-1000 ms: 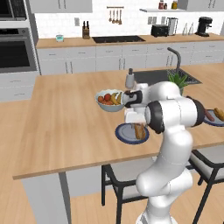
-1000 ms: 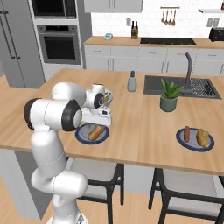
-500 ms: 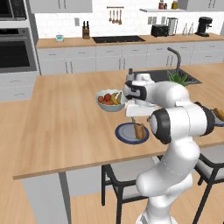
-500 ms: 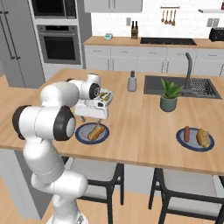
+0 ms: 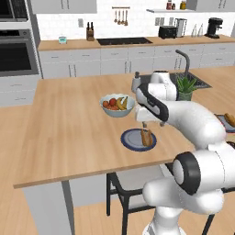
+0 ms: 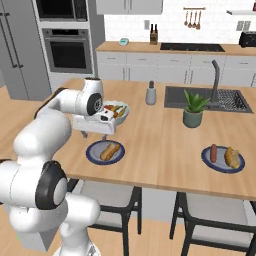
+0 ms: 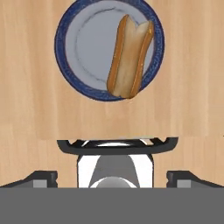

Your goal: Place one bun and one sausage from the bowl on each plate.

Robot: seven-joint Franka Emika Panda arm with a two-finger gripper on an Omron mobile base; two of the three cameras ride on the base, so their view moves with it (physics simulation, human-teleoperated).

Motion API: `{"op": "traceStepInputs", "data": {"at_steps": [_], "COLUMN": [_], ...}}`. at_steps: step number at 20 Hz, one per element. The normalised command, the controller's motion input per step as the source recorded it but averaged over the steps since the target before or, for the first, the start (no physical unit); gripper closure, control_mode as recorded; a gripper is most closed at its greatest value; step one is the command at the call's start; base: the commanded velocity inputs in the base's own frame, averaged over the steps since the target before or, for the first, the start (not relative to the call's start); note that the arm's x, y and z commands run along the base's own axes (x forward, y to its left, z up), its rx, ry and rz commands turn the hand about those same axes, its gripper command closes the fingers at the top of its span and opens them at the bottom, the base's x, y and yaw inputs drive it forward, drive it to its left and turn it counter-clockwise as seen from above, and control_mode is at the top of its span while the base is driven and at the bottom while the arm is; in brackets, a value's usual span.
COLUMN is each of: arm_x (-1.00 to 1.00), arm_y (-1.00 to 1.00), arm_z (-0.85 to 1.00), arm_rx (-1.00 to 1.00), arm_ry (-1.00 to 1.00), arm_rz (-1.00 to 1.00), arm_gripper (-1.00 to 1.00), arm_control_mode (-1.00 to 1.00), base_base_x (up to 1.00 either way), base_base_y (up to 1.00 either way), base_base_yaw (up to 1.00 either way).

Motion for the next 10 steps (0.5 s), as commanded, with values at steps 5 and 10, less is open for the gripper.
{"op": "traceStepInputs", "data": {"at_steps": [5, 10], "arm_x": [-0.48, -0.04], "arm_y": [0.06, 0.0], "arm_z": [0.45, 0.34], "arm_rx": [0.0, 0.0], "arm_ry": [-0.08, 0.0], "arm_rz": [0.0, 0.0], "arm_gripper": [-1.0, -1.0], "arm_control_mode": [-1.0, -1.0], "base_base_x": [0.0, 0.0], "base_base_y": [0.0, 0.0], "base_base_yaw": [0.0, 0.0]}}
